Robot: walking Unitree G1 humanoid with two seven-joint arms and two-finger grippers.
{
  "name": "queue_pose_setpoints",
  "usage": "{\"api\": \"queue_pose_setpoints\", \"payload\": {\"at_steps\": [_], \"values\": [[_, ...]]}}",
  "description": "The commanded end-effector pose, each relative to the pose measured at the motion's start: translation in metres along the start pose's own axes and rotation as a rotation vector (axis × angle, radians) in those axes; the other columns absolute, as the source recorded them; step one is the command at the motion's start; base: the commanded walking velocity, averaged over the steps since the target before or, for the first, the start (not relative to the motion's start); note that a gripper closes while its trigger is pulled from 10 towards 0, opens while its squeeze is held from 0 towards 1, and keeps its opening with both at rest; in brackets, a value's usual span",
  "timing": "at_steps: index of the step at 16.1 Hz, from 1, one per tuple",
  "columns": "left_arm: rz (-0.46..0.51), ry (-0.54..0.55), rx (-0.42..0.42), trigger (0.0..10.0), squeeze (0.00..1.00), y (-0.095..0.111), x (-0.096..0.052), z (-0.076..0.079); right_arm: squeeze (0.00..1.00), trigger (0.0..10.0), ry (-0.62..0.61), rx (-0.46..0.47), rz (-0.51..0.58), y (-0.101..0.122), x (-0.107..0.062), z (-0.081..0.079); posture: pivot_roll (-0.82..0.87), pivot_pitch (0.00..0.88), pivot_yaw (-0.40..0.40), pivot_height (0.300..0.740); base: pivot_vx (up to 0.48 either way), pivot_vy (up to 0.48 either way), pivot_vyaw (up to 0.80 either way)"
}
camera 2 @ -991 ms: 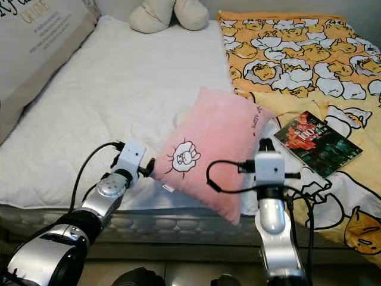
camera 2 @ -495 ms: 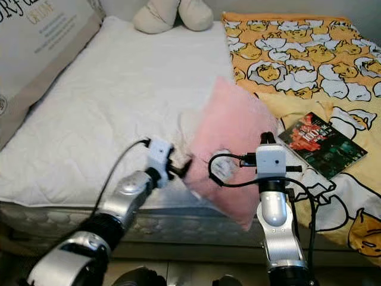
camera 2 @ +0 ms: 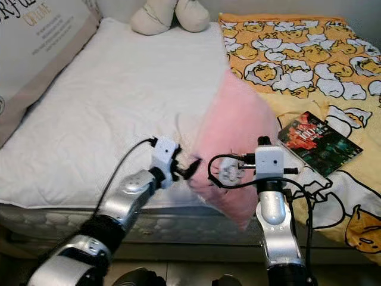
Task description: Clean up the room
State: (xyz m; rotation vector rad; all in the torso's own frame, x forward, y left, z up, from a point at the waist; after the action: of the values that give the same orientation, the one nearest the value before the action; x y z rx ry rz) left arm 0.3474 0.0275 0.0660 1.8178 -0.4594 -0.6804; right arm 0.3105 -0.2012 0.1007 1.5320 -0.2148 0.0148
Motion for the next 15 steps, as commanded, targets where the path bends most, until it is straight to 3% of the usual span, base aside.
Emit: {"api": "queue_pose_setpoints", "payload": {"at_steps": [1,4,7,9,13,14,15], "values": [[-0.022,0.036,0.099,10.0,0.0,-0.001,-0.001,-0.01,0.0,10.0,-0.006,0.017,-0.018,-0.003,0.001,0.0,-0.12,0.0,0.078,0.706,0.0,0.0,0.0],[-0.054,0.125,0.098,10.0,0.0,-0.003,-0.006,-0.041,0.0,10.0,-0.005,0.022,-0.03,-0.006,0.002,-0.001,-0.12,0.0,0.074,0.706,0.0,0.0,0.0],[-0.117,0.22,-0.045,10.0,0.0,-0.015,-0.014,-0.07,0.0,10.0,0.002,0.022,-0.038,-0.008,0.003,-0.001,-0.12,0.0,0.071,0.706,0.0,0.0,0.0],[-0.146,0.26,-0.08,10.0,0.0,-0.02,-0.019,-0.083,0.0,10.0,0.005,0.02,-0.04,-0.009,0.003,-0.001,-0.13,0.0,0.069,0.706,0.0,0.0,0.0],[-0.168,0.313,-0.051,10.0,0.0,-0.019,-0.025,-0.103,0.0,10.0,0.009,0.017,-0.043,-0.009,0.001,0.0,-0.14,0.0,0.069,0.706,0.0,0.0,0.0],[-0.121,0.297,-0.076,10.0,1.0,-0.01,-0.023,-0.104,0.0,10.0,0.01,0.017,-0.044,-0.01,0.0,0.0,-0.14,0.0,0.068,0.706,0.0,0.0,0.0],[-0.071,0.293,-0.117,10.0,1.0,-0.002,-0.02,-0.104,0.0,10.0,0.011,0.018,-0.043,-0.01,-0.001,0.001,-0.14,0.0,0.068,0.706,0.0,0.0,0.0]]}}
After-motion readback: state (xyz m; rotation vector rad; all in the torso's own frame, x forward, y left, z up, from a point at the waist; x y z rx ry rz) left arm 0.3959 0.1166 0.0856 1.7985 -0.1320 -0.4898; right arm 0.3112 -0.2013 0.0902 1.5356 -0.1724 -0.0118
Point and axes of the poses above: a point about 5 cm out from each wrist's last joint towards the gripper, its own x axis pointing out of the wrist towards the gripper, its own y axis along the axis of the wrist's last joint, z = x × y, the point moved 3 cm from there along x, pointing out of the wrist towards the gripper, and after that the axes turned 15 degrees about x, right-handed, at the moved point
